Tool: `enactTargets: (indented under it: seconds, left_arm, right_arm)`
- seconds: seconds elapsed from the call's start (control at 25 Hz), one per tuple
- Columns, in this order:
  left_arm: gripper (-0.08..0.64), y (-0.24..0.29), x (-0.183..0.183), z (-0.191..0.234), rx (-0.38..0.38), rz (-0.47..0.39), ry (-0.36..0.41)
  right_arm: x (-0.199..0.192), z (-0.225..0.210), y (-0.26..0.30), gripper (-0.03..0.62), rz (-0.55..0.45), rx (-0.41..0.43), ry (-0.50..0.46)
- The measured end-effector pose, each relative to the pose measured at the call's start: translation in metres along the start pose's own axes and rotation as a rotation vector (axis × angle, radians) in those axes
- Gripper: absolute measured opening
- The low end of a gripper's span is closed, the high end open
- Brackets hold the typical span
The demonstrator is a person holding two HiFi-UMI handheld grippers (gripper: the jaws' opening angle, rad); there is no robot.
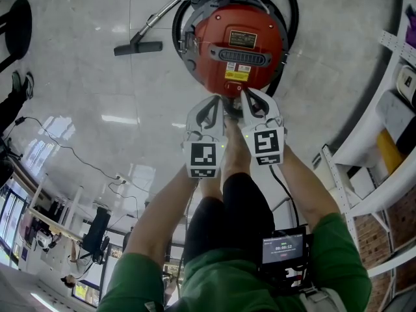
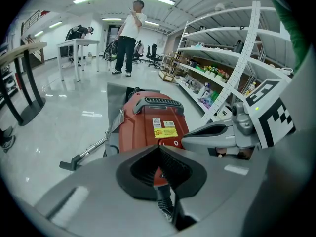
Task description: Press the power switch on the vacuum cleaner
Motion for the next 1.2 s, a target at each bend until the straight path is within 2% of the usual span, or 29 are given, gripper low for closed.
enactTargets:
  seconds: [0.72,1.04,1.2]
  left_arm:
    - [0.008,0.004,-0.001,0.009,0.004,0.01,-0.003]
    - [0.008,0.001,0.002,0.012,0.005,0.004,-0.007]
    - [0.008,0.0,0.004,0.013,0.007,0.001,-0.007]
  right_arm:
    - [-0.001,-0.002,0.002,0.008,0.016,-0.012,0.017]
    - [0.006,0.003,0.004,0.008,0.105,-0.056,-0.035]
    - [0.012,0.003,0.004,0.008,0.197,-0.075,-0.045]
Point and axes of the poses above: the fingertips, and each gripper's own axes: y forward along the fingers, z to its left, x out of its top, the point moved 8 cm from there along -y, backward along the fingers, and after that the axes turned 2 degrees about z, right-handed, at the moved point
